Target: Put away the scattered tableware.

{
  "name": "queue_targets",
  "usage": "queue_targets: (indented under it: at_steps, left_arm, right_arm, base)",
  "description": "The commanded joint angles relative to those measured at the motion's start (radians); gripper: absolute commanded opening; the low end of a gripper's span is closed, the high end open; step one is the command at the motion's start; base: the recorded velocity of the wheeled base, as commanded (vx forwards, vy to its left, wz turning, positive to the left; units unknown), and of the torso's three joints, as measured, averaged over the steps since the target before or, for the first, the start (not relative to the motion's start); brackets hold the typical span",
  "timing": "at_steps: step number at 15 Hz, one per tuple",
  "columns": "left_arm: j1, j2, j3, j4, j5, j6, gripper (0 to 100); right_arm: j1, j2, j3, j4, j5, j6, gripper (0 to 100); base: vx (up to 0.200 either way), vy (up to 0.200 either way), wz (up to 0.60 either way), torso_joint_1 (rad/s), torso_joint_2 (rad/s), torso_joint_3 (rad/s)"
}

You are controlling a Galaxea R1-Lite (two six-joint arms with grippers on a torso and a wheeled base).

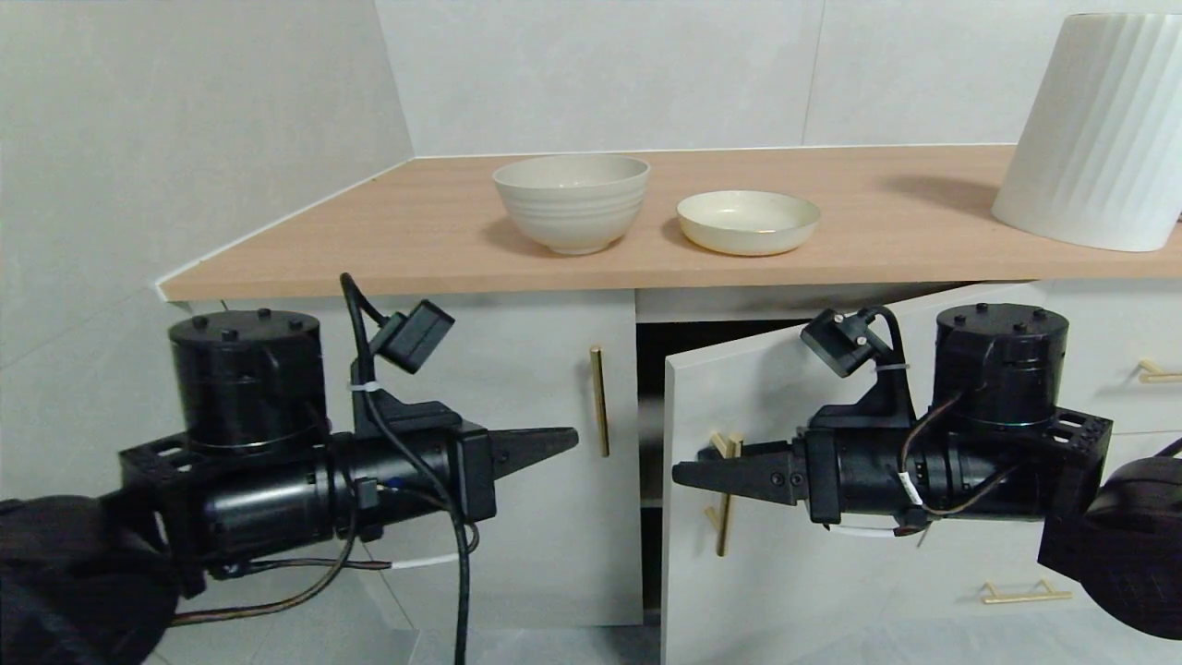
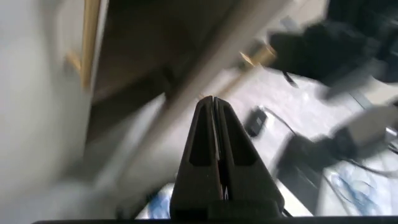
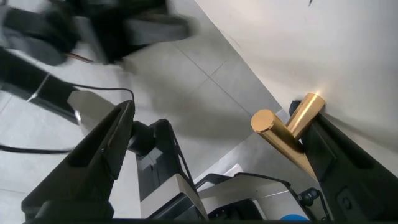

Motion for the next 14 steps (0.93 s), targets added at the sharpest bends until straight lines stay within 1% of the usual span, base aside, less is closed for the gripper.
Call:
queue_targets:
  at_steps: [1, 2, 3, 4, 5, 7, 13, 14]
  left_arm:
    - [-0.041, 0.269, 0.072, -0.270, 0.077, -0.002, 0]
    - [-0.061, 0.350, 0.063, -0.380, 0.166, -0.002, 0]
    - [-0.079, 0.402, 0.061, -0.469, 0.221, -0.002, 0]
    - [-0.113, 0.459, 0.061, -0.576, 0.239, -0.002, 0]
    - [-0.130, 0.476, 0.061, -0.616, 0.239, -0.002, 0]
    - [-0.145, 0.476, 0.060, -0.624, 0.238, -0.002, 0]
    - [-0.167, 0.484, 0.047, -0.632, 0.235, -0.002, 0]
    - [-0.177, 0.490, 0.047, -0.673, 0.233, -0.002, 0]
  right_arm:
    - [0.000, -0.007, 0.002, -0.004, 0.002, 0.000, 100]
    - [0.000, -0.007, 0.002, -0.004, 0.002, 0.000, 100]
    - [0.000, -0.006, 0.002, -0.002, 0.003, 0.000, 100]
    - [0.000, -0.006, 0.002, -0.004, 0.003, 0.000, 100]
    - [0.000, -0.006, 0.004, -0.004, 0.003, 0.000, 100]
    - [-0.001, -0.006, 0.004, -0.004, 0.003, -0.002, 100]
    - [-0.001, -0.009, 0.022, -0.004, 0.006, -0.005, 100]
    - [-0.001, -0.007, 0.024, -0.004, 0.005, -0.006, 100]
  base:
    - [0.000, 0.000, 0.00, 0.000, 0.00, 0.000]
    - [0.000, 0.000, 0.00, 0.000, 0.00, 0.000]
    - [0.000, 0.000, 0.00, 0.000, 0.00, 0.000]
    - [0.000, 0.000, 0.00, 0.000, 0.00, 0.000]
    - [0.000, 0.000, 0.00, 0.000, 0.00, 0.000]
    - [0.000, 0.000, 0.00, 0.000, 0.00, 0.000]
    - [0.000, 0.000, 0.00, 0.000, 0.00, 0.000]
    - [0.000, 0.000, 0.00, 0.000, 0.00, 0.000]
